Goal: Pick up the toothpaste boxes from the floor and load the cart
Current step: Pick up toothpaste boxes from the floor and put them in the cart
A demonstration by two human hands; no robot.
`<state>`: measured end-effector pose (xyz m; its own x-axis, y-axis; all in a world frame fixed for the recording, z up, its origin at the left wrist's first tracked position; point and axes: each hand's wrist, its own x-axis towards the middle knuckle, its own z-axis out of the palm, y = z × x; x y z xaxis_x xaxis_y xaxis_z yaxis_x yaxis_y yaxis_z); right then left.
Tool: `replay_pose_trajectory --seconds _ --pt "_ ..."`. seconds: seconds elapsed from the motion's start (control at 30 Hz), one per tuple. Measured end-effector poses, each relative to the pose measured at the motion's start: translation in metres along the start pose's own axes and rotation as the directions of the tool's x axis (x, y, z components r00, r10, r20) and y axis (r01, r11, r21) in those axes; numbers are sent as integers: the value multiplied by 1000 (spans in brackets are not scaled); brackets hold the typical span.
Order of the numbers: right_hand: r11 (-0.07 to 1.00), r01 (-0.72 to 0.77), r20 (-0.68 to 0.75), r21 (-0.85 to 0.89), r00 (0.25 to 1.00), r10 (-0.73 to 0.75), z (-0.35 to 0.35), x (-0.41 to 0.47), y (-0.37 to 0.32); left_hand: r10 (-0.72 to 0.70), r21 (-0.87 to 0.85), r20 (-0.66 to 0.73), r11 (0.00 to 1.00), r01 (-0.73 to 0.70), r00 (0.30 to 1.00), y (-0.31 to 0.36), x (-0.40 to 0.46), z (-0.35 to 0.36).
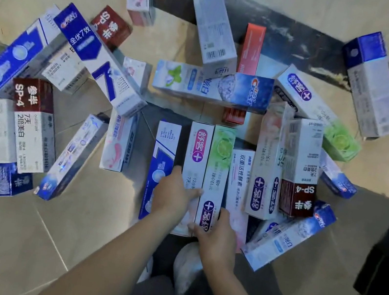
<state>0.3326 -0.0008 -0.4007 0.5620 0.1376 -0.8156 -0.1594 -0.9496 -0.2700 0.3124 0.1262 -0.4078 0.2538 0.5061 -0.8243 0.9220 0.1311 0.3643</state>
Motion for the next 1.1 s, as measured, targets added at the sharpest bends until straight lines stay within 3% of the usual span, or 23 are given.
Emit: replay_pose_trajectory --seconds 0.13,0.27,0.37,0.63,0.87,1.1 --pt "1000 13 -29 -10 999 -13 -6 -4 -5 30 59 -21 998 -29 999 -2 -3 -11" --pt "993 -22 61 116 998 15 -9 -3 -15 60 102 -16 993 -58 998 -3 -9 -22" --pt "992 -59 69 115 996 52 1 10 -24 71 128 -18 989 -68 997 -8 -12 -33" --pt "997 -70 -27 40 997 71 -6 -7 -46 110 139 -10 984 -108 994 -3 -36 -72" --pt "998 33 -31 -55 999 -34 -92 -86 -95 88 71 -61 994 -84 994 54 -117 -138" --pt "977 135 -74 -166 986 -149 -218 -235 -177 101 -62 -138 992 -110 985 127 -269 -254"
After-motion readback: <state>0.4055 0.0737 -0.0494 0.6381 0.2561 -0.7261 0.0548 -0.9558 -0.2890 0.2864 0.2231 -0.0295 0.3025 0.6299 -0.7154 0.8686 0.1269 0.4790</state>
